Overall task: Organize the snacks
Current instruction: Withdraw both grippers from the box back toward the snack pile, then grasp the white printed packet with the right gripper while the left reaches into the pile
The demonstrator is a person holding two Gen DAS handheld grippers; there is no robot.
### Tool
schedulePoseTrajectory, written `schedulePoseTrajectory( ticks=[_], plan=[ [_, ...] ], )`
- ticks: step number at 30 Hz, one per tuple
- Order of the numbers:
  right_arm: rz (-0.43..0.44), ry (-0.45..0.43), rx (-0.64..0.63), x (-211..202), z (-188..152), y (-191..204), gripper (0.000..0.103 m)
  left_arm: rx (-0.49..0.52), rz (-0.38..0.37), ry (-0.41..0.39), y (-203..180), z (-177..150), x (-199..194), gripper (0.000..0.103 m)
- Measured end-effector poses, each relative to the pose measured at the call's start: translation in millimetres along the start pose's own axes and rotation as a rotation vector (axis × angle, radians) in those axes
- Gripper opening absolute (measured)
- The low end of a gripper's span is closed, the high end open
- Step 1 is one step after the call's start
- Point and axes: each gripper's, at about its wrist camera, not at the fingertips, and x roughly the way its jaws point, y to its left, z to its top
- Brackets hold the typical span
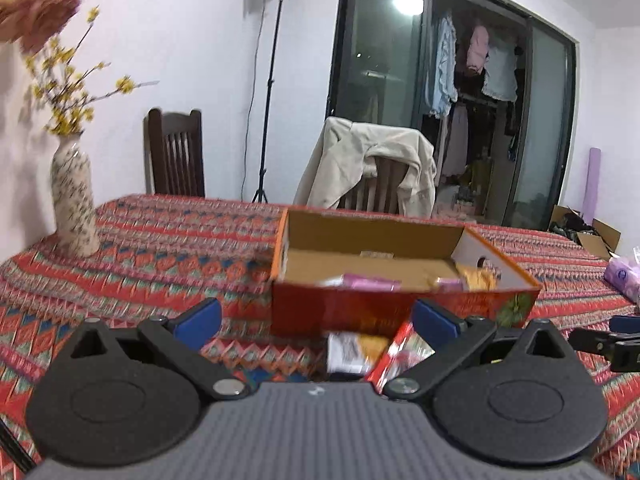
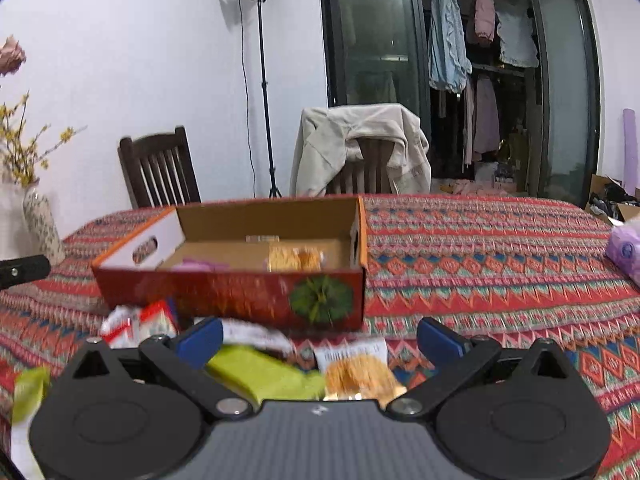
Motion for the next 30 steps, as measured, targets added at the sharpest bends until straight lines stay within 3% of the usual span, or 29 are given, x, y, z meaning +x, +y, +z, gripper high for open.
schedulePoseTrajectory(
  ticks=[9, 24, 30],
  plan=[
    [-0.023, 0.098, -0.007, -7, -33, -8, 0.103, -0.017, 0.026, 0.042, 17, -21, -16, 0.103],
    [-0.044, 0.244, 0.007, 56, -20, 8, 0.103, -0.019, 0.022, 0.057, 15, -23, -17, 0.103],
    [-0.053, 0.251, 0.017, 60, -29, 2, 0.102, -0.023, 0.032, 0.059, 17, -24, -16, 0.103]
  ],
)
